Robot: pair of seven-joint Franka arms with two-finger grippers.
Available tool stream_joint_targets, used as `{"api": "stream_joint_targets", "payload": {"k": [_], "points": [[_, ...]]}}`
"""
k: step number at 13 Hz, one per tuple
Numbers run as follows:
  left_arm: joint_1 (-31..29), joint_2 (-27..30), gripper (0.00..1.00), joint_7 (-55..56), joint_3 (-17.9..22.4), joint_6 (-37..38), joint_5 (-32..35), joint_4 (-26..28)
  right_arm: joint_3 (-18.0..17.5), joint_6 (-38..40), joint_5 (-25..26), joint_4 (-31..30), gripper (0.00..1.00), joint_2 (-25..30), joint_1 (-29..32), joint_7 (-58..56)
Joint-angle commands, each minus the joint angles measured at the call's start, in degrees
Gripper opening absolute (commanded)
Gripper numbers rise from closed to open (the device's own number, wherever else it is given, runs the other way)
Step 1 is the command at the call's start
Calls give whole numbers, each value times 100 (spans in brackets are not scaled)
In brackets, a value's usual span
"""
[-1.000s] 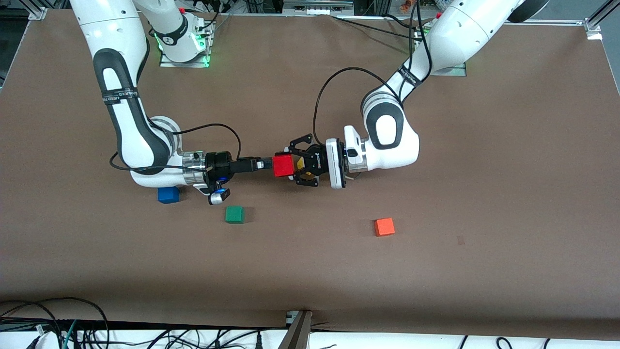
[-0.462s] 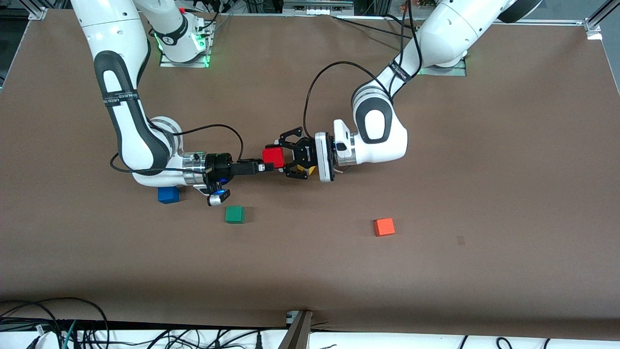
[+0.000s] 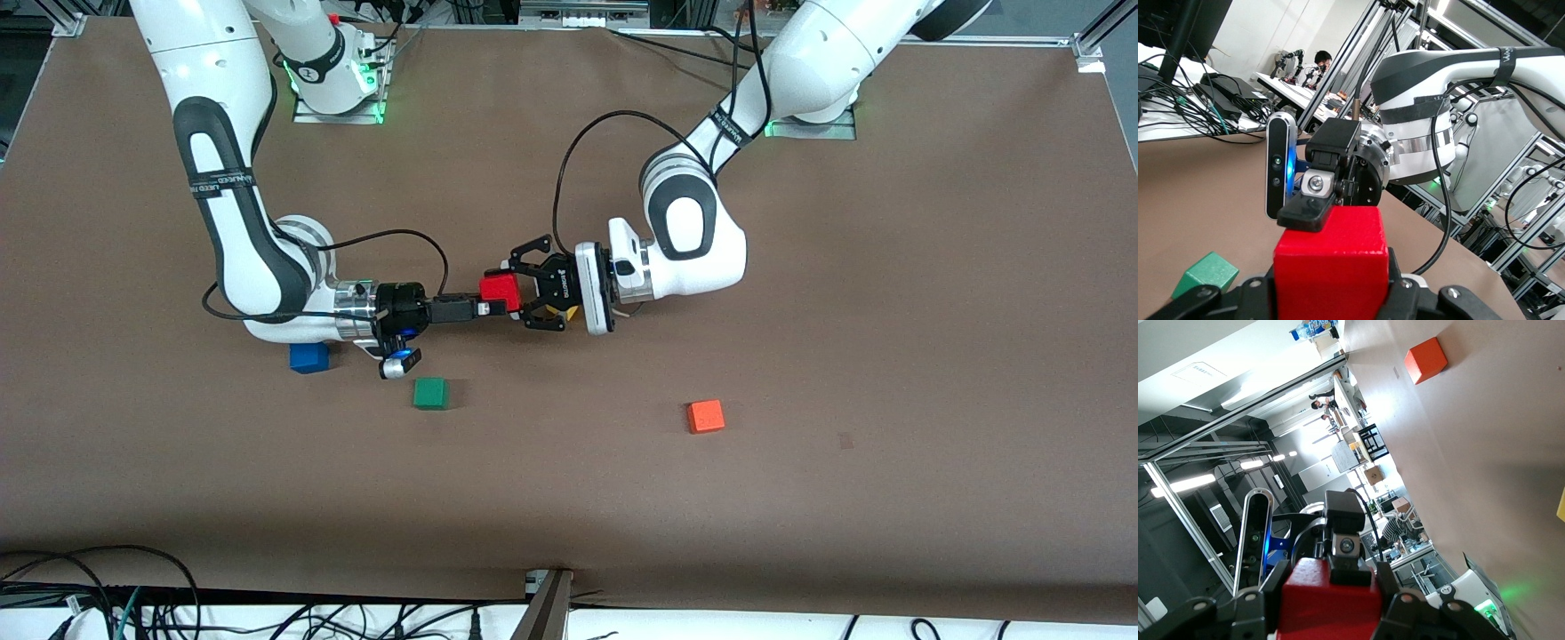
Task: Pass red block to right arm, stack on blue
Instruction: 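Close the right gripper on the red cube held by the left gripper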
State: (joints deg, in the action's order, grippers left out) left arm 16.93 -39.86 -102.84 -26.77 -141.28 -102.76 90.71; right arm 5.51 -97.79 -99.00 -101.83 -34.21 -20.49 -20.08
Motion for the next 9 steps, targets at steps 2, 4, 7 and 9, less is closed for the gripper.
{"api": "stream_joint_targets", "payload": {"k": [2, 4, 7, 9], "points": [[47, 154, 100, -52, 49, -383, -271, 17, 3, 120, -111, -74, 12, 134, -8, -75], [-23, 171, 100, 36, 40, -330, -210, 26, 29, 111, -111, -47, 12, 142, 1, -40], [-32, 276, 100, 334, 49, -321, -201, 34, 221, 120, 379, 154, 12, 151, 62, -49], [-67, 399, 100, 545, 49, -295, 17, 122, 449, 120, 1090, 426, 12, 151, 80, -31]]}}
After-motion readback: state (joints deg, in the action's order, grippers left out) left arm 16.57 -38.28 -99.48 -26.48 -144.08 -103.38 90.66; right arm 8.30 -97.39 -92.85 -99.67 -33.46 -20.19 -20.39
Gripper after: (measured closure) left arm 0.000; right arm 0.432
